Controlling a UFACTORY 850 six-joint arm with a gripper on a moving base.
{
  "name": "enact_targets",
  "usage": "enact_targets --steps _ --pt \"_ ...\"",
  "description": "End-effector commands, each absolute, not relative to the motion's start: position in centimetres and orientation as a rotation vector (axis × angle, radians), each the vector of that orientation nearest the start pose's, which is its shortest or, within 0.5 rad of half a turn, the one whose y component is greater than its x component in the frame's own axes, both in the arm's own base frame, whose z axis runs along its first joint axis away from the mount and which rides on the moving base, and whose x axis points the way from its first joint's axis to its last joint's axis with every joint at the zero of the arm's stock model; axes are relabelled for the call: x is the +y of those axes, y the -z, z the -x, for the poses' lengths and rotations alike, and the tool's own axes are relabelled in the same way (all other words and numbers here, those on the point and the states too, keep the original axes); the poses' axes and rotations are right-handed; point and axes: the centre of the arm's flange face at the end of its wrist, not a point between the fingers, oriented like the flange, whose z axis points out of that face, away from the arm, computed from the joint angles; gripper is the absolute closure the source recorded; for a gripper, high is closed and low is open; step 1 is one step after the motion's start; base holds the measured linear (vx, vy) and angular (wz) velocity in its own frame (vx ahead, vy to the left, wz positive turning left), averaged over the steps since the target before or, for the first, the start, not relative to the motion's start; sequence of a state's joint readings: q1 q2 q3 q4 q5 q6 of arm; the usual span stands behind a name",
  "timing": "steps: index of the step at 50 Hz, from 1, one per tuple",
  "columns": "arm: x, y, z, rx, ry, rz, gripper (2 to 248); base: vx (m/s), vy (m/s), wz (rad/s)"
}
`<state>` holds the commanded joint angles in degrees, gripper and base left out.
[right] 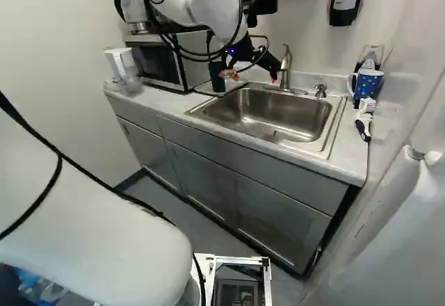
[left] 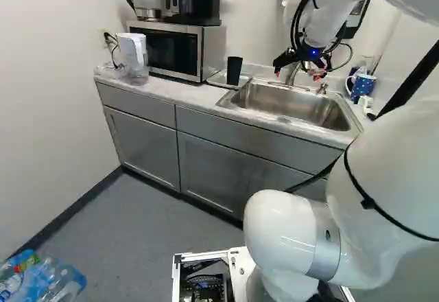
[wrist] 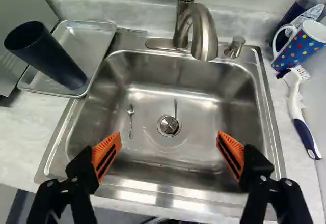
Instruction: Rinse the cup and place it in the tray
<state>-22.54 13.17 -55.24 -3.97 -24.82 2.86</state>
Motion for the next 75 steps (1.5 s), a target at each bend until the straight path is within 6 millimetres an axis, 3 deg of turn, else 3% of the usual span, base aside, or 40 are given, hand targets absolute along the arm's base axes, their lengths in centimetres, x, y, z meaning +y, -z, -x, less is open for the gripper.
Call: enact_targets --steps 51,75 --pt "-16.51 -66.14 -39.11 0.602 1.204 3.033 3 -0.159 0.066 -0.003" --pt "-16.51 -66.14 -39.11 0.602 1.204 3.033 3 -0.018 0.008 0.002"
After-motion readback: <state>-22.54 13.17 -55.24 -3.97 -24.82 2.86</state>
